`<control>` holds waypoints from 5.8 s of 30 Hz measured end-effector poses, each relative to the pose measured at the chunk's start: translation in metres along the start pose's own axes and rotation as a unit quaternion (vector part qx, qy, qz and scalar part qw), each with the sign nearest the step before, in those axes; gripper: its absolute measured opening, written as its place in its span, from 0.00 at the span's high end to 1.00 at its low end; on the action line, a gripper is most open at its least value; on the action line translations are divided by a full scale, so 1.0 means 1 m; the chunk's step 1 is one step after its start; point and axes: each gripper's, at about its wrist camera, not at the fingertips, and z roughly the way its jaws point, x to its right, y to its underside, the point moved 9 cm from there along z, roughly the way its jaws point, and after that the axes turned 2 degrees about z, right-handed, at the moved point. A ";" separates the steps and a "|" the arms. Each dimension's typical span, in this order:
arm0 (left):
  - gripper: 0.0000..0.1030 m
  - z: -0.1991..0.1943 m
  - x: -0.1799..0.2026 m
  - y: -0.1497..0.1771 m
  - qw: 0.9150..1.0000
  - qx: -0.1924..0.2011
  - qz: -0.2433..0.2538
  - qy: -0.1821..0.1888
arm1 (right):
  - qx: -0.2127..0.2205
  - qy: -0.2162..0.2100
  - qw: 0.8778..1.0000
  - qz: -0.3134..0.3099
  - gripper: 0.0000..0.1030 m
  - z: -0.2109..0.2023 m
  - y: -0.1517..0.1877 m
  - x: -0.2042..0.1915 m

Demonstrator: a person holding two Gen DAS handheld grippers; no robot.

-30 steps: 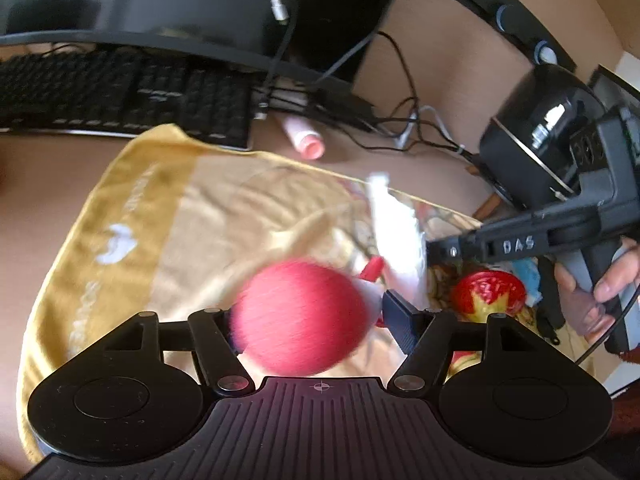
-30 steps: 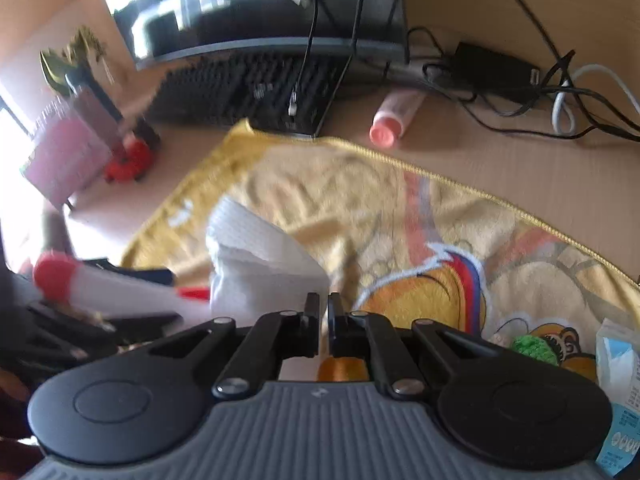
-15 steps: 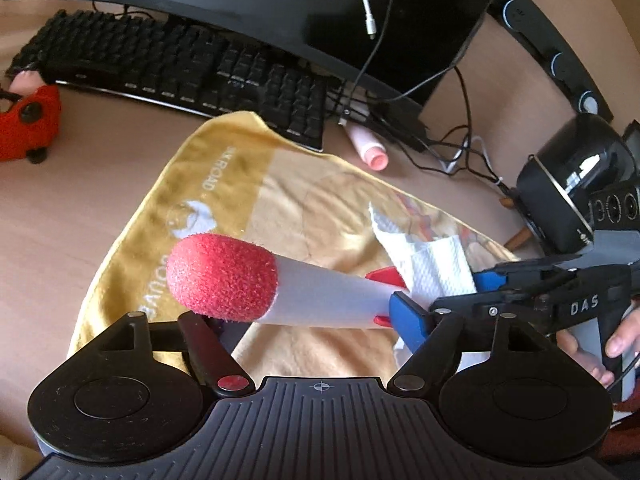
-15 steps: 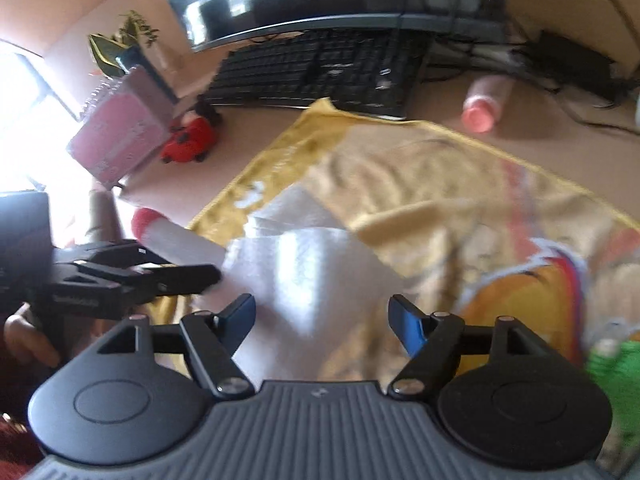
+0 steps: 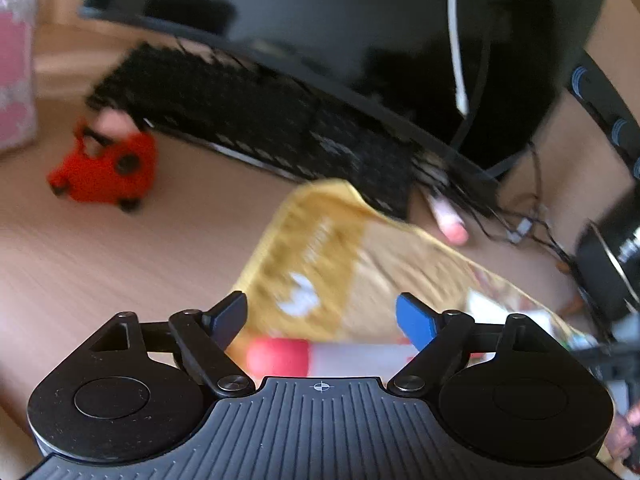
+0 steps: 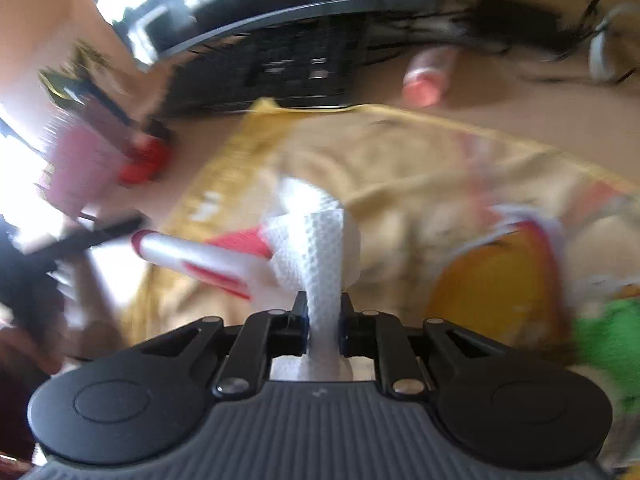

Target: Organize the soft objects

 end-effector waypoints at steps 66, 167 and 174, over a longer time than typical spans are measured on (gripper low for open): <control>0.10 0.016 0.213 0.108 0.939 -0.102 0.305 0.122 | 0.066 -0.145 0.987 -0.008 0.83 -0.112 0.017 0.003; 0.06 0.075 0.213 0.055 0.865 -0.032 0.489 0.104 | 0.059 -0.025 0.995 0.078 0.83 -0.036 -0.050 0.085; 0.06 0.088 0.213 0.076 0.814 -0.079 0.562 0.125 | 0.063 0.010 0.991 0.120 0.83 -0.046 -0.029 0.121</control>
